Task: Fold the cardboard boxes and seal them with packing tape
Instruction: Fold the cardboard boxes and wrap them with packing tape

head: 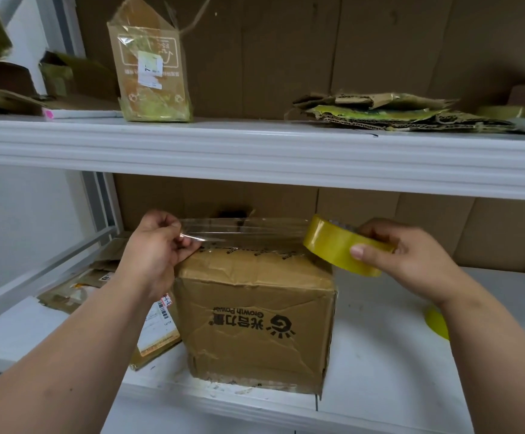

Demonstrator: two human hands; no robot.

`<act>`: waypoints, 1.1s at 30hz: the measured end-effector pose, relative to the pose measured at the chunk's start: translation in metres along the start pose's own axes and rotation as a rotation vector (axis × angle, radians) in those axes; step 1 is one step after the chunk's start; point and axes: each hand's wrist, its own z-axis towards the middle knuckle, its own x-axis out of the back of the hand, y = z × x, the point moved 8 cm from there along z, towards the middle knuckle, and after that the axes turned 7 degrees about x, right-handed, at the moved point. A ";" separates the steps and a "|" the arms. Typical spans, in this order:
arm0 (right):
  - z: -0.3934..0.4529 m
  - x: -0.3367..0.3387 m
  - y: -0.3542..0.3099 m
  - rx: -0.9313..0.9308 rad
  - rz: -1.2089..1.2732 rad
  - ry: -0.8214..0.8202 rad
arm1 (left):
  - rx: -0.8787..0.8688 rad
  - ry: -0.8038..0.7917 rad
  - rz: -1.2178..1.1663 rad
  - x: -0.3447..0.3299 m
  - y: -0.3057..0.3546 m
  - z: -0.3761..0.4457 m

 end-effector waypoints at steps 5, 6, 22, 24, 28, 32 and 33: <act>0.009 0.024 -0.014 0.017 0.038 0.189 | -0.016 0.025 0.011 0.000 -0.001 0.003; 0.009 0.027 -0.014 0.014 0.038 0.216 | -0.016 0.028 0.011 0.000 -0.001 0.003; 0.037 0.008 0.025 -0.387 -0.308 -0.138 | 0.124 0.015 -0.159 0.003 -0.004 0.005; 0.046 0.006 0.026 -0.401 -0.337 -0.156 | 0.148 0.027 -0.164 0.004 -0.003 0.006; 0.058 0.005 0.031 -0.439 -0.410 -0.235 | 0.254 0.060 -0.180 0.006 -0.009 0.013; 0.069 -0.001 0.041 -0.453 -0.512 -0.320 | 0.334 0.088 -0.112 0.009 -0.014 0.020; 0.071 -0.004 0.044 -0.455 -0.526 -0.342 | 0.338 0.109 -0.029 0.012 -0.014 0.022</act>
